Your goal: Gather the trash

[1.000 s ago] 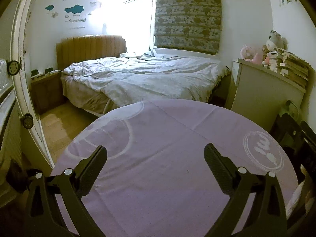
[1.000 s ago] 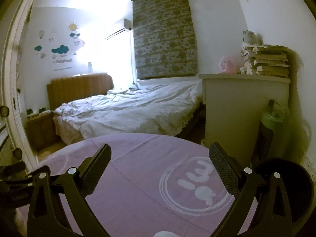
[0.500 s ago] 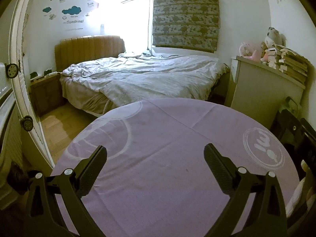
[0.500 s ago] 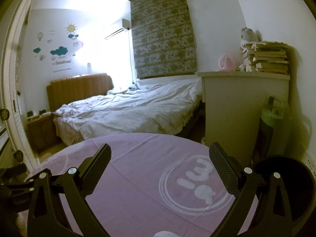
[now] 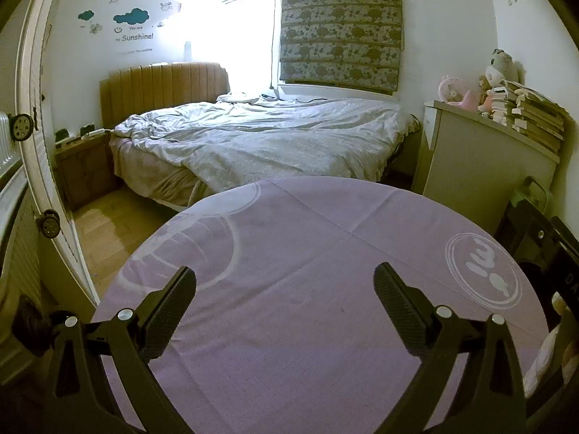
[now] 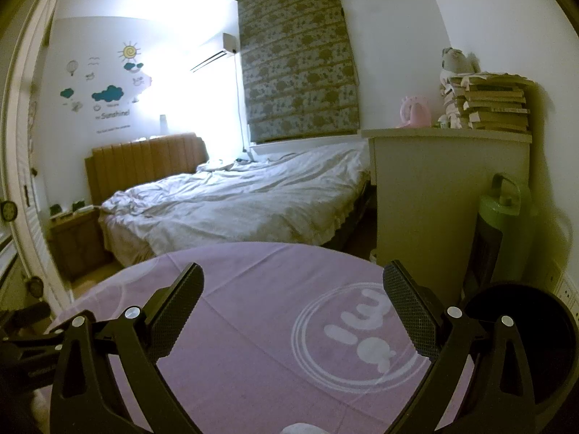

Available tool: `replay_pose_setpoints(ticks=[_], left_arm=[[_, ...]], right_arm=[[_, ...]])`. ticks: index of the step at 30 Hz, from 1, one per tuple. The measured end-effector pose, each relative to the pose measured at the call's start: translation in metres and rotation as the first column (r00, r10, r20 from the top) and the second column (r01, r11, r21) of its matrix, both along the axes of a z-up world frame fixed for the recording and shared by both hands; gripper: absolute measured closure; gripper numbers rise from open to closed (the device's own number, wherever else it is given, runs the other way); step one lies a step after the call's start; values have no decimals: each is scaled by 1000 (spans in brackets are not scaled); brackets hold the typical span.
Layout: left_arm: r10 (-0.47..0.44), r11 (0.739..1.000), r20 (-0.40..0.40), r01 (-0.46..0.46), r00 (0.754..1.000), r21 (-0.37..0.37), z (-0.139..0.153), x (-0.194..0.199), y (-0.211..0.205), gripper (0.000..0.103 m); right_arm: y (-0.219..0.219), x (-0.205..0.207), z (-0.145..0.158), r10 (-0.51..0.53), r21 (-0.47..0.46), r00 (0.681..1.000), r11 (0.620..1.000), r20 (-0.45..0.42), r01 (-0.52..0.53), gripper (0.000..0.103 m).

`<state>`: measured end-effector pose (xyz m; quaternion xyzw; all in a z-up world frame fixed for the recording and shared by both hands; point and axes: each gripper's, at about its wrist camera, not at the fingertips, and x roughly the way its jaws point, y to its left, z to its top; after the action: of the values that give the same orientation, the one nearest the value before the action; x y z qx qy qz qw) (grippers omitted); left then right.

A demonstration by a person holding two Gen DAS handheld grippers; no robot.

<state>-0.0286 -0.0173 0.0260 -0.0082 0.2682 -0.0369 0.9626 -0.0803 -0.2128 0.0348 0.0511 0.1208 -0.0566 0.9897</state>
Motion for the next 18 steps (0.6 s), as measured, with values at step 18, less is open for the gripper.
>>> replay_pose_setpoints(ticks=[18], left_arm=[[-1,1000,-1,1,1000,1,0,1,1,5]], right_arm=[[1,-1,2,-1,2,1000,1000,-1,1,5]])
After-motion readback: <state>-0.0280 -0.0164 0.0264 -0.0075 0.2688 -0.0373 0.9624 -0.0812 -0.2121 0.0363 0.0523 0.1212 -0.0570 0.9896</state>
